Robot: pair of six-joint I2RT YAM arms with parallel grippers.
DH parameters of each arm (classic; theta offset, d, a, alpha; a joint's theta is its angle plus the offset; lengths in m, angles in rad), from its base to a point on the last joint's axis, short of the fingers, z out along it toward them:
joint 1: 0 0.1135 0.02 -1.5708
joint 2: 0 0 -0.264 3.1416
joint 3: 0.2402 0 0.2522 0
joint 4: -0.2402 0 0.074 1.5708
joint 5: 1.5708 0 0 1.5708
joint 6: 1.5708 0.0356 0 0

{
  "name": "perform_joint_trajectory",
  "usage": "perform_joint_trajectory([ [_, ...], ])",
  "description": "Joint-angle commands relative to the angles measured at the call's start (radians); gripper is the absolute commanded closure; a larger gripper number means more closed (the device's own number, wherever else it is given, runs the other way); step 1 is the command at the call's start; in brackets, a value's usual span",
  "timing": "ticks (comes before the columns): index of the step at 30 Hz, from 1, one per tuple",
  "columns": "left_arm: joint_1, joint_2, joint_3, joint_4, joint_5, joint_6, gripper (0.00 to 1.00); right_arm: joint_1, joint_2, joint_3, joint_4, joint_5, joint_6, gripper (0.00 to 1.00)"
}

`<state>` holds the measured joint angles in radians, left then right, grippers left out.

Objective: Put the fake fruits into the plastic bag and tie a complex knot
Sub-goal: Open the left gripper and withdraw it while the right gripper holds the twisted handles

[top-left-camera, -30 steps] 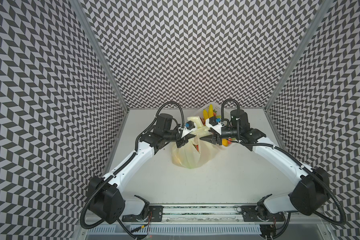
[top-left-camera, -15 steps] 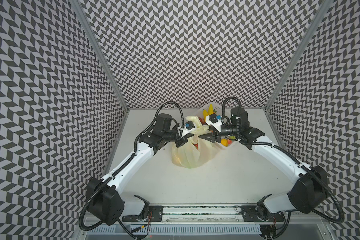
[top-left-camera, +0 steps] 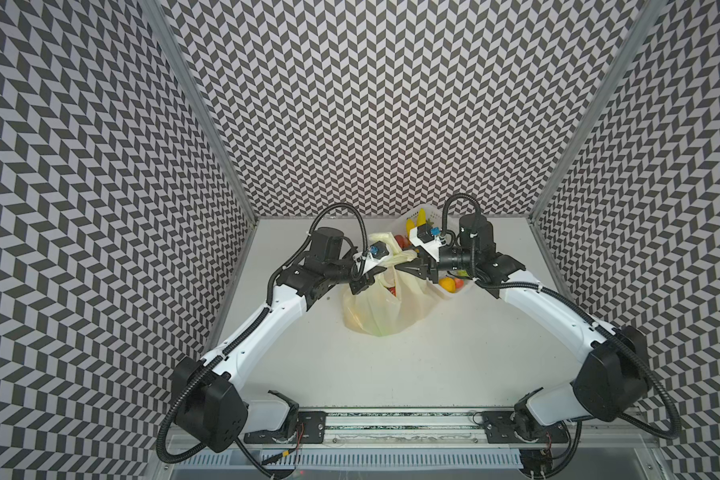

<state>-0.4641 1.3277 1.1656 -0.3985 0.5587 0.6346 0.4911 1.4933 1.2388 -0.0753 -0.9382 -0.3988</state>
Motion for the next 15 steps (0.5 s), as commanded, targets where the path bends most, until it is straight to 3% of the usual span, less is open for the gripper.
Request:
perform_joint_trajectory([
  [1, 0.004, -0.035, 0.011, -0.020, -0.011, 0.014, 1.00, 0.010, 0.007, 0.011, 0.053, -0.005, -0.009, 0.81],
  [4, 0.016, -0.039, 0.014, -0.019, -0.013, 0.004, 1.00, 0.009, 0.007, 0.010, 0.046, 0.027, -0.015, 1.00],
  [8, 0.035, -0.050, 0.017, -0.014, 0.000, -0.014, 0.98, 0.008, 0.001, 0.003, 0.049, 0.078, -0.029, 1.00],
  [15, 0.045, -0.061, 0.008, 0.006, 0.045, -0.029, 0.74, 0.009, -0.015, -0.039, 0.139, 0.065, 0.009, 1.00],
])
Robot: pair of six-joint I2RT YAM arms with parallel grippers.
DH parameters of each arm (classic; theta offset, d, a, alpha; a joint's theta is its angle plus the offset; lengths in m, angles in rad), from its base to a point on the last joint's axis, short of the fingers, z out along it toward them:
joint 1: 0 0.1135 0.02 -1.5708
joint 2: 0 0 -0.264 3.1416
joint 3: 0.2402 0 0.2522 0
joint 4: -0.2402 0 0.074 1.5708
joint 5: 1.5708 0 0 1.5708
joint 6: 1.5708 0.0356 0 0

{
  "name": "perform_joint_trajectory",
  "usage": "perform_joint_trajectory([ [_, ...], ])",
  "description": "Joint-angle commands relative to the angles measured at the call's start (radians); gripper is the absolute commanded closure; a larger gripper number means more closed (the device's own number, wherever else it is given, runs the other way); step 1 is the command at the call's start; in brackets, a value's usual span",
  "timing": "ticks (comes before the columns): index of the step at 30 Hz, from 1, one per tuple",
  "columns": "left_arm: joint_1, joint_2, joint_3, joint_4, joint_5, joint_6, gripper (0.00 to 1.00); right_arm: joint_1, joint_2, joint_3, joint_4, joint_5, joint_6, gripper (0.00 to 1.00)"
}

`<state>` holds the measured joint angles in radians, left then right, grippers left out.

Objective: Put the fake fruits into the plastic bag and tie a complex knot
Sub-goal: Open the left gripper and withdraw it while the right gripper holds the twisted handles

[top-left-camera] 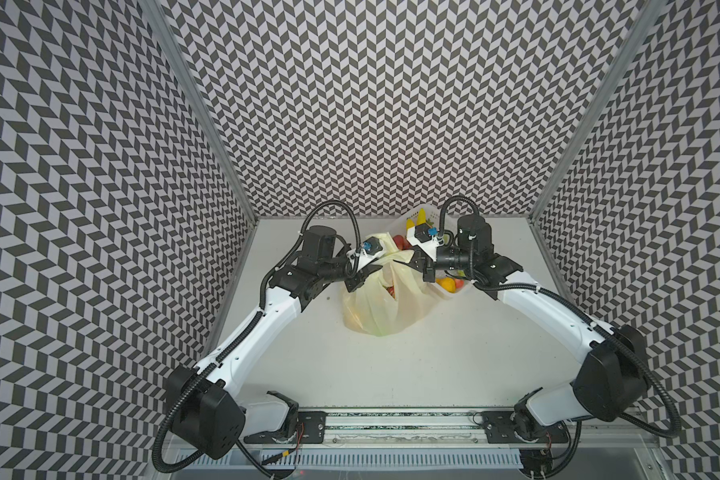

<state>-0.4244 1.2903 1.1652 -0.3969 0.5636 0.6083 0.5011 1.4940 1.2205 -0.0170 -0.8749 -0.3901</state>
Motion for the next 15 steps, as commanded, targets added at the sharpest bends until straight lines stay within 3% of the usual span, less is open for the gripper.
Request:
perform_joint_trajectory([
  [1, 0.009, -0.030, 0.007, 0.011, 0.056, -0.006, 0.70, -0.001, -0.015, -0.021, 0.078, 0.003, -0.001, 1.00],
  [6, 0.055, -0.101, -0.035, 0.101, 0.196, -0.059, 0.56, -0.001, -0.015, -0.022, 0.069, 0.002, -0.009, 1.00],
  [11, 0.175, -0.174, -0.113, 0.303, 0.307, -0.247, 0.50, -0.001, -0.023, -0.030, 0.070, 0.001, -0.021, 1.00],
  [15, 0.263, -0.138, -0.133, 0.442, 0.349, -0.427, 0.45, -0.001, -0.028, -0.038, 0.077, 0.001, -0.024, 1.00],
])
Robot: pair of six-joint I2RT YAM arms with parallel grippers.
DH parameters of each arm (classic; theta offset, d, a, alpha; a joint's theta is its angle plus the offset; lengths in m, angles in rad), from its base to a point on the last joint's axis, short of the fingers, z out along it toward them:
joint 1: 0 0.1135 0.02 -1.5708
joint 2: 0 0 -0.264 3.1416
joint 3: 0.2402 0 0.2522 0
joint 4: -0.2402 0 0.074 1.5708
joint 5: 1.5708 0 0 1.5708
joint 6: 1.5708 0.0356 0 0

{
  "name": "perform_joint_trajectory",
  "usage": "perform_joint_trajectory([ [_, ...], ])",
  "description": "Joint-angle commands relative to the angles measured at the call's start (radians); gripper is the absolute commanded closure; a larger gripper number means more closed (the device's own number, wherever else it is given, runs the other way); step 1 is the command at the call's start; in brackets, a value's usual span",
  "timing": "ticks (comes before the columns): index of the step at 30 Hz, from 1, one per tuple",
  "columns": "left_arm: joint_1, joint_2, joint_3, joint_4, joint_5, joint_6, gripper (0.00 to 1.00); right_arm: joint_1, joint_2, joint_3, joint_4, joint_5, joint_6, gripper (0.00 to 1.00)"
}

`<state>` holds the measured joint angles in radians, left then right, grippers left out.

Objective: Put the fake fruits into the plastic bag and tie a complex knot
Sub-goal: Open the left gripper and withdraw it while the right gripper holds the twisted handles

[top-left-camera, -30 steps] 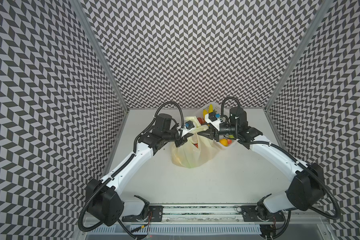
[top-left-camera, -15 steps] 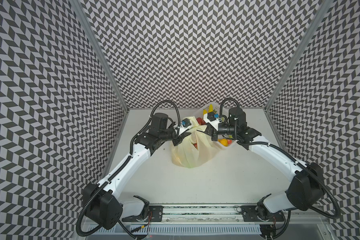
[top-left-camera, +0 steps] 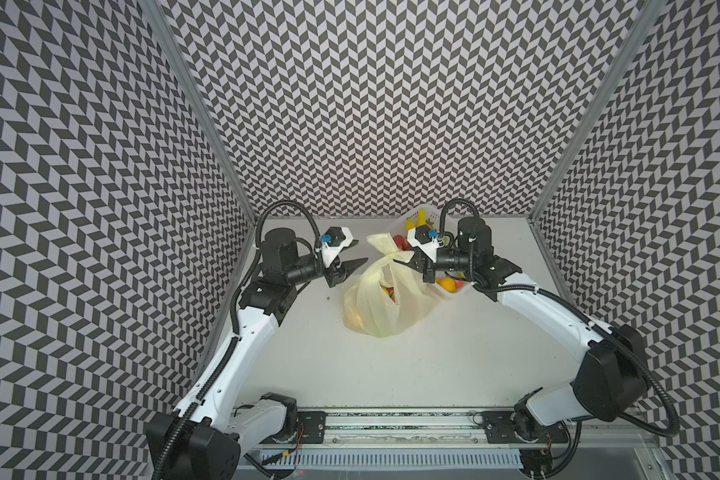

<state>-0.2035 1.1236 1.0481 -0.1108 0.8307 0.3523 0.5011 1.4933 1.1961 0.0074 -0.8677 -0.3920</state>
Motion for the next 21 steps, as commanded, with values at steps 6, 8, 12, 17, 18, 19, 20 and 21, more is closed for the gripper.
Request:
perform_joint_trajectory([
  [6, 0.064, 0.220, 0.092, 0.278, 0.162, -0.341, 0.46, -0.001, -0.028, -0.018, 0.046, -0.028, -0.033, 1.00],
  [8, 0.049, 0.282, 0.152, 0.287, 0.194, -0.364, 0.47, -0.001, -0.028, -0.018, 0.039, -0.029, -0.041, 1.00],
  [12, -0.005, 0.349, 0.228, 0.307, 0.235, -0.350, 0.42, 0.001, -0.030, -0.018, 0.015, -0.047, -0.068, 1.00],
  [17, -0.041, 0.391, 0.294, 0.278, 0.363, -0.274, 0.35, 0.004, -0.028, -0.018, -0.007, -0.035, -0.092, 1.00],
  [18, -0.047, 0.393, 0.306, 0.245, 0.378, -0.237, 0.34, 0.004, -0.028, -0.018, -0.007, -0.030, -0.093, 1.00],
  [19, -0.052, 0.392, 0.311, 0.210, 0.385, -0.204, 0.33, 0.004, -0.029, -0.018, -0.007, -0.028, -0.093, 1.00],
  [20, -0.058, 0.388, 0.314, 0.169, 0.388, -0.162, 0.32, 0.004, -0.031, -0.019, -0.005, -0.023, -0.090, 1.00],
  [21, -0.063, 0.381, 0.310, 0.137, 0.388, -0.120, 0.32, 0.004, -0.033, -0.020, 0.000, -0.015, -0.089, 1.00],
])
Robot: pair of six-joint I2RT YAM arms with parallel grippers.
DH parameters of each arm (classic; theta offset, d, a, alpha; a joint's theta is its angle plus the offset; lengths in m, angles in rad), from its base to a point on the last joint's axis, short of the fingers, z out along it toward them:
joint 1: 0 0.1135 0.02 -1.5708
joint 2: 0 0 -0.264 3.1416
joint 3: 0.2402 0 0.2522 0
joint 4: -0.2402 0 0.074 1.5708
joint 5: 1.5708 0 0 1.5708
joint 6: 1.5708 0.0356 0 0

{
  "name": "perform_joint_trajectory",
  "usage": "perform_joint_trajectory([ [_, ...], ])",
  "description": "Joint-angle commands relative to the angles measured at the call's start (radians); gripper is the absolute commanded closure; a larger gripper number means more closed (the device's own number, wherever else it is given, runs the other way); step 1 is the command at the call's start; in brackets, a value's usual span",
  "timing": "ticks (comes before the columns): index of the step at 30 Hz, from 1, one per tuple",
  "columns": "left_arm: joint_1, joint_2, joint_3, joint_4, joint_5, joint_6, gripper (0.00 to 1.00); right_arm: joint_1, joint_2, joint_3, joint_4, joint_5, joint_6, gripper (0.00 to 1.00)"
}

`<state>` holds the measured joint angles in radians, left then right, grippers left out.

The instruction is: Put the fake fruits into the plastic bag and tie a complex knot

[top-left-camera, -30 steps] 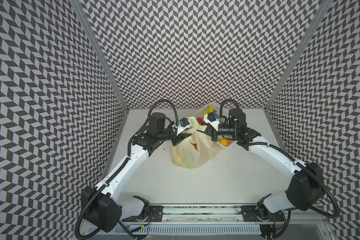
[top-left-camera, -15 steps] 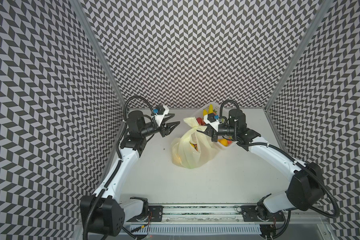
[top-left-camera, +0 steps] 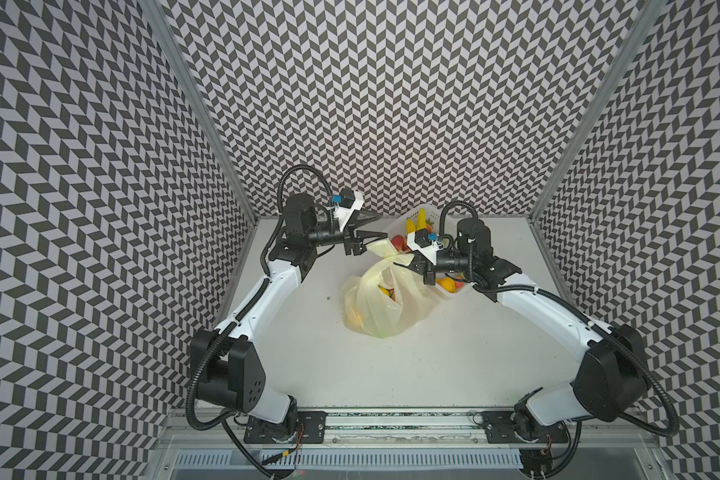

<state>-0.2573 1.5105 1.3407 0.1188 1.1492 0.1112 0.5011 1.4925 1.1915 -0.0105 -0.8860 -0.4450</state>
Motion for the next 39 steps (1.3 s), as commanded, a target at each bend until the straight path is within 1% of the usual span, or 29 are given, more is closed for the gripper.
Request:
perform_joint_trajectory([
  [1, -0.012, -0.014, 0.012, -0.114, 0.070, 0.144, 0.31, 0.004, -0.034, -0.016, 0.021, 0.007, -0.037, 1.00],
  [4, -0.021, -0.044, -0.020, -0.126, 0.060, 0.192, 0.26, 0.004, -0.038, -0.018, 0.024, 0.035, -0.040, 1.00],
  [6, -0.032, -0.054, -0.015, -0.175, 0.029, 0.235, 0.23, 0.004, -0.041, -0.020, 0.032, 0.055, -0.040, 1.00],
  [9, -0.048, -0.056, 0.005, -0.270, -0.004, 0.302, 0.23, 0.004, -0.046, -0.026, 0.051, 0.064, -0.037, 1.00],
  [12, -0.066, -0.058, 0.012, -0.334, -0.013, 0.348, 0.21, 0.005, -0.047, -0.026, 0.052, 0.080, -0.040, 1.00],
  [13, -0.073, -0.058, 0.012, -0.350, -0.044, 0.363, 0.20, 0.005, -0.048, -0.026, 0.051, 0.087, -0.041, 1.00],
  [20, -0.113, -0.053, 0.039, -0.479, -0.169, 0.441, 0.17, 0.005, -0.058, -0.030, 0.056, 0.124, -0.052, 1.00],
  [24, -0.136, -0.037, 0.054, -0.541, -0.234, 0.467, 0.16, 0.007, -0.062, -0.034, 0.069, 0.134, -0.051, 1.00],
  [28, -0.149, -0.032, 0.039, -0.557, -0.302, 0.467, 0.15, 0.007, -0.072, -0.043, 0.089, 0.131, -0.043, 1.00],
  [34, -0.149, -0.043, 0.004, -0.563, -0.354, 0.466, 0.14, 0.007, -0.081, -0.052, 0.104, 0.135, -0.039, 1.00],
  [39, -0.149, -0.031, -0.009, -0.580, -0.360, 0.467, 0.15, 0.007, -0.081, -0.052, 0.111, 0.133, -0.033, 1.00],
])
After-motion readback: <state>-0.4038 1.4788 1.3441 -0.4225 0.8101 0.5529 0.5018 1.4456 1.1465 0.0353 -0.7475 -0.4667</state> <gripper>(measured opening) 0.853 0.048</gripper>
